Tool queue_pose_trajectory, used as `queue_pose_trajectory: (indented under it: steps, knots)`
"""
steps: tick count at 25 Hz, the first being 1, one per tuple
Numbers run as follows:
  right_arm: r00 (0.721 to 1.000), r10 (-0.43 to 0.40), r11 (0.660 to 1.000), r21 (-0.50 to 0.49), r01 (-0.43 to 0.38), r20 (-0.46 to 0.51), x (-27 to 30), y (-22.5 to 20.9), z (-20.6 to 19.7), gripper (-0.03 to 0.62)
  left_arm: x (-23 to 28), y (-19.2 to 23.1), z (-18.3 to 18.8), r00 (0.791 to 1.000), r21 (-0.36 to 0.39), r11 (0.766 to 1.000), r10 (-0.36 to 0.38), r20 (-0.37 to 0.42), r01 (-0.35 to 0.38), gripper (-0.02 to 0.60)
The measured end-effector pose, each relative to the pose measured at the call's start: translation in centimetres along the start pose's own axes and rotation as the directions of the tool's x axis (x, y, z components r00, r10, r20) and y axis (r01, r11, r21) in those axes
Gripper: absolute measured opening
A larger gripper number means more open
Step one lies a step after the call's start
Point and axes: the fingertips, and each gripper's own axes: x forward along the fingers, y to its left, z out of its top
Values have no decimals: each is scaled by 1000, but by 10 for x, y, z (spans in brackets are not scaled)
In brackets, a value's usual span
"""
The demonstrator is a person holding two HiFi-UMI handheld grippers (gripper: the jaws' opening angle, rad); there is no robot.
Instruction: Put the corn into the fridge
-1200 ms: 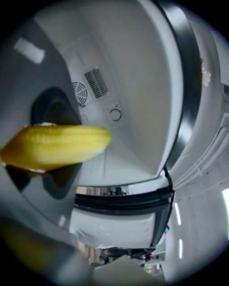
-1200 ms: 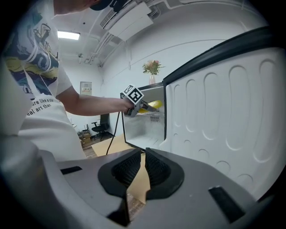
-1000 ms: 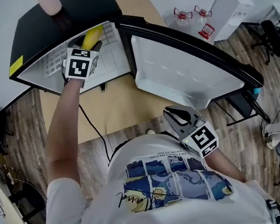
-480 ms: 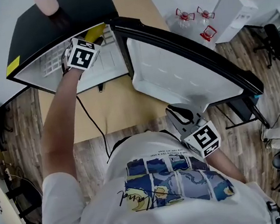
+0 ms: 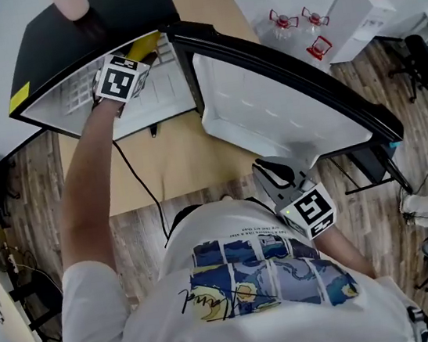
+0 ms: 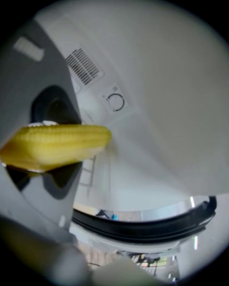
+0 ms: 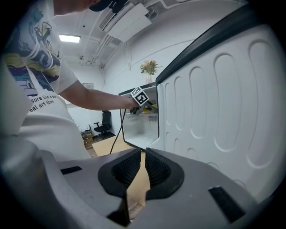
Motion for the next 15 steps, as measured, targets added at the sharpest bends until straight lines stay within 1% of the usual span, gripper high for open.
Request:
queue_pose_trajectory:
  steps: [4,7,9,12,15]
  knots:
    - [1000,-2,1000,8,3,-11,-3,-1,-4,34,-1,3,-4,999,-87,996,-14,29,17,245]
    - [999,11,1000,28,-10,-31,-5,2,-10,34,-2,4,-6,999,-155,987,-23,47,30,245]
    - [999,19,999,31,-18,-35,-4,4,-11,34,-2,4,-6,998,-184,982,-23,55,33,244]
    - [999,25,999,29,-25,-24,-1,5,-10,34,-3,5,-6,998,-185,983,-8,56,19,244]
    - [999,32,999,37,-31,-31,0,7,-12,34,-5,7,-6,998,-161,987,25,50,-17,270]
